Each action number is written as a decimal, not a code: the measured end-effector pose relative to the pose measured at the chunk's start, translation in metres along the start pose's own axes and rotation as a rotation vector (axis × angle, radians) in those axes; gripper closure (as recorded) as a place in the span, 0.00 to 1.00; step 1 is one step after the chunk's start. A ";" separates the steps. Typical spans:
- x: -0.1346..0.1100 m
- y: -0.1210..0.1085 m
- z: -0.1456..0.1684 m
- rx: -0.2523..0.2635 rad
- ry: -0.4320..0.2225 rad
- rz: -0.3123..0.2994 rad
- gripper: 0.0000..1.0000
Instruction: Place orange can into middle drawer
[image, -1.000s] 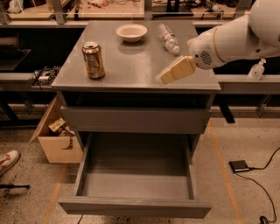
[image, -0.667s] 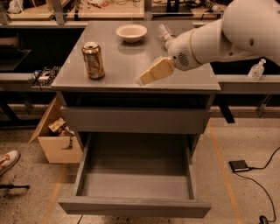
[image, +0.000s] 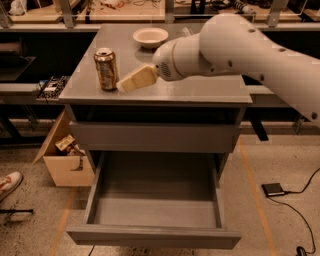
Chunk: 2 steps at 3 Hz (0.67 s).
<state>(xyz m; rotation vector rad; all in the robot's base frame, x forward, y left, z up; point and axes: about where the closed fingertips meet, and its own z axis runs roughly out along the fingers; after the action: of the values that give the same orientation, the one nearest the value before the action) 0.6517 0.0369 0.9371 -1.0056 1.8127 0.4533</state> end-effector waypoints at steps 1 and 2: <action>-0.014 0.007 0.038 0.029 -0.048 0.013 0.00; -0.017 0.003 0.079 0.066 -0.080 0.037 0.00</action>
Offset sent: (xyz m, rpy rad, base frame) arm 0.0660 0.0809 -0.0318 0.0959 -0.0659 -0.0971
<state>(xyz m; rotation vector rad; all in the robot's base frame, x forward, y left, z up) 0.6976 0.1000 0.9160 -0.8982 1.7660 0.4474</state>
